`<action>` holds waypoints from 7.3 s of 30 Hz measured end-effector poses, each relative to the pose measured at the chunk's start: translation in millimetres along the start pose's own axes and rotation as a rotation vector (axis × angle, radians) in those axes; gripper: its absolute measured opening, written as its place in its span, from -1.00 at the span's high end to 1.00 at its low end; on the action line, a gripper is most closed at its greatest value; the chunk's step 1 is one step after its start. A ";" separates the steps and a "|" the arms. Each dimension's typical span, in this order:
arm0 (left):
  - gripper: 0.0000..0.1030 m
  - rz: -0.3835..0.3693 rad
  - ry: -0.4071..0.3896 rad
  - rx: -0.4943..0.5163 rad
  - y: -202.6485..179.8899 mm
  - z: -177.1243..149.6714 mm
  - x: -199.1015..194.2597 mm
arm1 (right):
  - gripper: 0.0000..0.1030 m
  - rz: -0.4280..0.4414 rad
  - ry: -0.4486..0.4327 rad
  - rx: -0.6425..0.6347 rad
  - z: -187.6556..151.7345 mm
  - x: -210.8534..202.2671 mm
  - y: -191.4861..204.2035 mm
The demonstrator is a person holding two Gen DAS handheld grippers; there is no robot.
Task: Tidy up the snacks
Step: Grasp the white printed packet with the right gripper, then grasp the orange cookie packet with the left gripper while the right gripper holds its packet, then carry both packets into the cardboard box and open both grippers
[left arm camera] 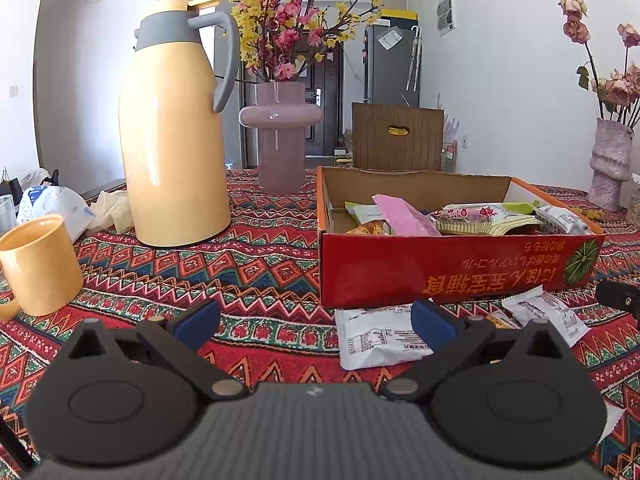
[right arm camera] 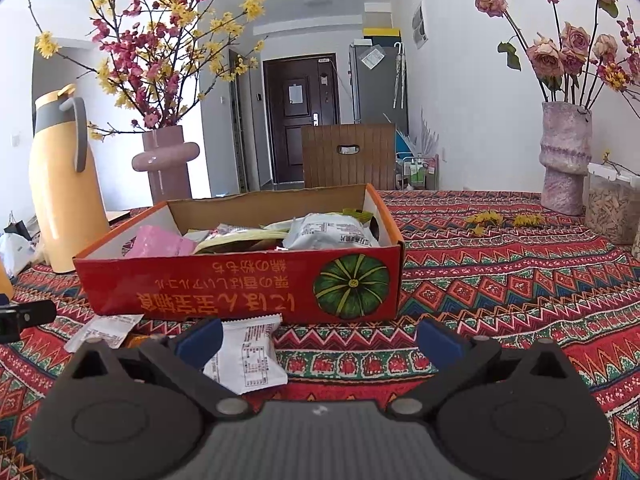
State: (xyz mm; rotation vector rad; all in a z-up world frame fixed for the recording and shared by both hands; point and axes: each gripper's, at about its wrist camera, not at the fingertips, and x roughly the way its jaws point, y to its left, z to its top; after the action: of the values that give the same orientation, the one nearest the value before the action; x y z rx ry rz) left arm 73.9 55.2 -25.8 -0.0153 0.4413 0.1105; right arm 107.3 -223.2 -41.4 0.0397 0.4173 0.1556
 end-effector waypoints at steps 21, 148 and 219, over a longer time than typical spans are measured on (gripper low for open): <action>-1.00 0.002 -0.013 -0.032 5.3 -1.2 -2.5 | -1.00 -0.038 0.009 -0.063 -0.1 1.0 11.0; -0.11 0.014 0.306 -0.060 -36.0 19.8 65.2 | 0.16 0.030 0.073 0.075 14.1 27.6 -21.1; 0.73 -0.056 0.099 -0.085 -13.4 25.7 -3.6 | 0.16 0.033 -0.010 0.032 13.4 11.4 -12.8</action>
State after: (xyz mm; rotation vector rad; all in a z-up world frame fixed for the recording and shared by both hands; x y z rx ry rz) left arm 83.1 42.5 -1.2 -0.1173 0.5344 0.0734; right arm 124.9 -234.1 -34.6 0.0786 0.4092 0.1815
